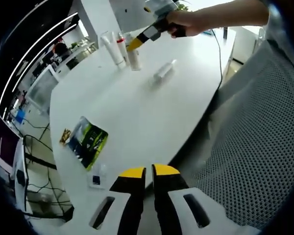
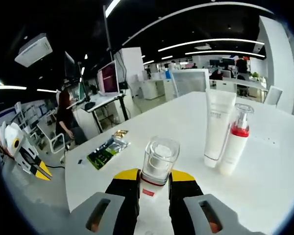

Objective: Arrange the skincare products in the storage area until every visible bottle or jar stands upright without overlapping.

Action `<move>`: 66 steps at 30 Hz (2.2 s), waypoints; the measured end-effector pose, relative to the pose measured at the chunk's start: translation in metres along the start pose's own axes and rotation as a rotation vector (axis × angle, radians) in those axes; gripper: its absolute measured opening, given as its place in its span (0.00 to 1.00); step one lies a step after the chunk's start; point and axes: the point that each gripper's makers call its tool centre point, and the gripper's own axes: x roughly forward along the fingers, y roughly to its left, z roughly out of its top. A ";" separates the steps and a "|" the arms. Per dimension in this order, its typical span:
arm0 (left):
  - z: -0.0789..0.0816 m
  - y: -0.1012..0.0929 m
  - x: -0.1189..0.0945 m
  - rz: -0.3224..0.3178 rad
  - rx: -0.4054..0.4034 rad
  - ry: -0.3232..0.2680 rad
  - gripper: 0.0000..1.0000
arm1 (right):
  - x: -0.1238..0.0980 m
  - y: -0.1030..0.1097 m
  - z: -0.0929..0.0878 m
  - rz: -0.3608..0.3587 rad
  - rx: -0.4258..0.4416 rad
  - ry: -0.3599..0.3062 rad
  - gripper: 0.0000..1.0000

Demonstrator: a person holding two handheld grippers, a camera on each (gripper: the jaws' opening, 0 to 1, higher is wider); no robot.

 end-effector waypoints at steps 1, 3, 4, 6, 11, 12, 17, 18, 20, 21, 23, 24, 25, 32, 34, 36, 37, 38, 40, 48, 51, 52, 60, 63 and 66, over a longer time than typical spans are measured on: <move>0.001 0.000 0.000 -0.001 -0.001 -0.006 0.05 | 0.000 -0.001 -0.001 -0.002 0.001 0.001 0.15; 0.005 0.000 -0.001 0.003 -0.002 -0.024 0.06 | 0.000 -0.002 -0.002 -0.005 -0.001 0.002 0.15; 0.006 0.000 -0.002 0.002 -0.005 -0.031 0.06 | 0.000 -0.003 -0.002 -0.008 -0.002 0.003 0.15; 0.005 0.000 -0.001 -0.001 -0.006 -0.028 0.06 | 0.000 -0.005 -0.003 -0.013 -0.002 0.002 0.15; 0.005 -0.001 -0.001 -0.002 -0.002 -0.027 0.06 | 0.001 -0.010 -0.004 -0.027 -0.002 0.002 0.15; 0.005 -0.001 -0.001 -0.003 -0.002 -0.028 0.06 | 0.001 -0.011 -0.004 -0.030 -0.002 0.001 0.15; 0.010 -0.003 -0.002 -0.016 -0.013 -0.049 0.07 | 0.002 -0.017 -0.005 -0.047 -0.005 0.003 0.15; 0.012 -0.005 -0.003 -0.022 -0.019 -0.059 0.08 | 0.003 -0.018 -0.004 -0.050 -0.008 0.002 0.15; 0.015 -0.007 -0.003 -0.030 -0.022 -0.076 0.11 | 0.003 -0.021 -0.003 -0.056 -0.012 -0.001 0.15; 0.015 -0.007 -0.003 -0.030 -0.018 -0.077 0.11 | 0.004 -0.022 -0.002 -0.058 -0.013 -0.002 0.15; 0.013 -0.006 -0.002 -0.028 -0.015 -0.065 0.10 | 0.005 -0.025 -0.002 -0.064 -0.015 -0.004 0.15; 0.012 -0.006 -0.001 -0.028 -0.017 -0.062 0.10 | 0.006 -0.026 -0.002 -0.067 -0.017 -0.006 0.15; 0.011 -0.006 -0.001 -0.028 -0.017 -0.060 0.10 | 0.008 -0.028 -0.002 -0.071 -0.019 -0.005 0.15; 0.008 -0.005 -0.001 -0.027 -0.016 -0.046 0.09 | 0.017 -0.041 -0.006 -0.110 -0.079 0.022 0.15; 0.008 -0.005 0.000 -0.029 -0.016 -0.042 0.09 | 0.018 -0.045 -0.008 -0.123 -0.087 0.035 0.15; 0.008 -0.005 0.000 -0.029 -0.016 -0.043 0.09 | 0.021 -0.051 -0.009 -0.141 -0.093 0.050 0.15; 0.008 -0.005 0.000 -0.029 -0.017 -0.043 0.09 | 0.021 -0.051 -0.009 -0.142 -0.094 0.050 0.15; 0.008 -0.005 -0.001 -0.029 -0.019 -0.043 0.09 | 0.023 -0.054 -0.008 -0.148 -0.096 0.051 0.15; 0.008 -0.006 0.000 -0.030 -0.019 -0.042 0.09 | 0.024 -0.056 -0.008 -0.158 -0.100 0.053 0.15; 0.007 -0.006 0.000 -0.029 -0.018 -0.039 0.08 | 0.031 -0.065 -0.010 -0.221 -0.131 0.086 0.15; 0.007 -0.007 0.000 -0.031 -0.017 -0.039 0.08 | 0.034 -0.068 -0.010 -0.241 -0.133 0.085 0.15; 0.007 -0.007 0.000 -0.031 -0.017 -0.039 0.08 | 0.035 -0.069 -0.009 -0.248 -0.137 0.084 0.15; 0.007 -0.007 0.000 -0.031 -0.017 -0.038 0.08 | 0.042 -0.077 -0.002 -0.282 -0.155 0.084 0.15; 0.007 -0.007 0.000 -0.032 -0.017 -0.037 0.08 | 0.044 -0.083 -0.001 -0.302 -0.157 0.084 0.15; 0.007 -0.006 0.000 -0.031 -0.018 -0.036 0.08 | 0.045 -0.085 0.000 -0.317 -0.153 0.083 0.16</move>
